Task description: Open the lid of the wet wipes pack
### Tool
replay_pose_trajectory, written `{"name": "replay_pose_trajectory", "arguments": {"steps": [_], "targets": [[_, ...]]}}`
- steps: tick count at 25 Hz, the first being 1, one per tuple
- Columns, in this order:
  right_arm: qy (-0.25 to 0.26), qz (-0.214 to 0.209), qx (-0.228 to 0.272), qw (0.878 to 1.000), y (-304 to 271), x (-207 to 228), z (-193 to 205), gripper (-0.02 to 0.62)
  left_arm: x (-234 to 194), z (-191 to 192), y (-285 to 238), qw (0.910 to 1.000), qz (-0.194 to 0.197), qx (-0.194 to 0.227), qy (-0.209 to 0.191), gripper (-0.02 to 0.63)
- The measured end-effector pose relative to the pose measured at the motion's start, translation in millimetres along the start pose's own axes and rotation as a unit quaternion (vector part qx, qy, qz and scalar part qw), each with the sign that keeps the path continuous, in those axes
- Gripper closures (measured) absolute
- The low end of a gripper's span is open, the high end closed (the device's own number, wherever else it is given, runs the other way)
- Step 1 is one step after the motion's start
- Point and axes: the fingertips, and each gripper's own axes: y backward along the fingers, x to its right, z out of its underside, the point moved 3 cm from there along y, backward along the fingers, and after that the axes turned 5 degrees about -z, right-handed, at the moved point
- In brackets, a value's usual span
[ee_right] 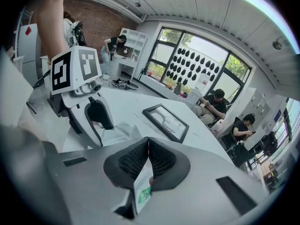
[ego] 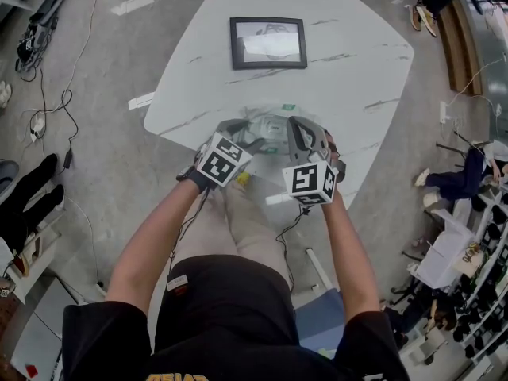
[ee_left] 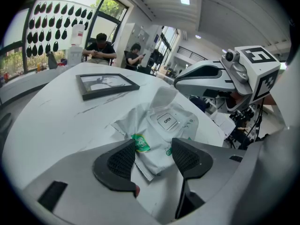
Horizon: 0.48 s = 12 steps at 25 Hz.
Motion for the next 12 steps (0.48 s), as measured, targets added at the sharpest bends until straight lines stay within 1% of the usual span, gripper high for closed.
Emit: {"name": "replay_pose_trajectory", "arguments": {"steps": [5, 12], "targets": [[-0.02, 0.005, 0.001, 1.0, -5, 8, -2, 0.592, 0, -1, 0, 1.0, 0.001, 0.0, 0.0, 0.344], [-0.066, 0.011, 0.007, 0.998, -10, 13, 1, 0.594, 0, 0, 0, 1.0, 0.003, -0.001, 0.003, 0.344]]}}
